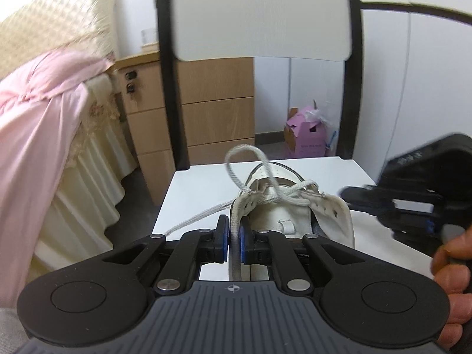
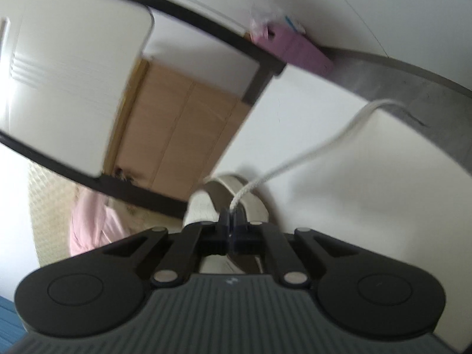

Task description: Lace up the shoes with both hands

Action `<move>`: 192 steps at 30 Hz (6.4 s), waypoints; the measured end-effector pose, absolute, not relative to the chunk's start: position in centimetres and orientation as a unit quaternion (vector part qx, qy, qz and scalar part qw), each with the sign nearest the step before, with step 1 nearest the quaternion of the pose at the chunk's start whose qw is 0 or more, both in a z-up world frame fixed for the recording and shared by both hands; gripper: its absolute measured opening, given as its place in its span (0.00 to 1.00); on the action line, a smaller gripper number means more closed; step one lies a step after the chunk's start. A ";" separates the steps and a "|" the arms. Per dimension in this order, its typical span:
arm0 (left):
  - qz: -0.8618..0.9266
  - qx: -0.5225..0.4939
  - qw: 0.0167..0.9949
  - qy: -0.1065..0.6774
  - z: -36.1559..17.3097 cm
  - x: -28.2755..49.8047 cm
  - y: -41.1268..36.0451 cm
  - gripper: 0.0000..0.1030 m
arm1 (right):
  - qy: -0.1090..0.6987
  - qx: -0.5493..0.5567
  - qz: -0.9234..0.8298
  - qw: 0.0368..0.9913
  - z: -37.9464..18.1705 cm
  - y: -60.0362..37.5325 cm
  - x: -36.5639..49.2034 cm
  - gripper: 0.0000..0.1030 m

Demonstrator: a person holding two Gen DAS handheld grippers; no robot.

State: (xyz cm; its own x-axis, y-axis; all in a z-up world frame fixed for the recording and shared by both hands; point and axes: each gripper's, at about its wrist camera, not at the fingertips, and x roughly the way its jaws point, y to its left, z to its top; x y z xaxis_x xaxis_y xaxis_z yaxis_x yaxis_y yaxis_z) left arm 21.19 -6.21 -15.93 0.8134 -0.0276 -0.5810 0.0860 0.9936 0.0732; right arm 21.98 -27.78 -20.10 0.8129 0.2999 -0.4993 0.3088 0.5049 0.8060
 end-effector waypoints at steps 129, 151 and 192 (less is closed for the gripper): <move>-0.207 -0.496 0.790 0.296 -18.3 29.2 11.2 0.08 | 0.309 -0.074 0.251 0.915 -9.9 -14.3 25.9 0.99; -0.157 -0.553 0.766 0.289 -19.8 29.9 14.6 0.10 | 0.263 -0.112 0.317 0.904 -11.2 -10.3 25.5 0.03; -0.287 -0.509 0.767 0.266 -18.0 29.2 11.6 0.09 | 0.256 -0.014 0.363 0.896 -9.9 -11.7 23.7 0.04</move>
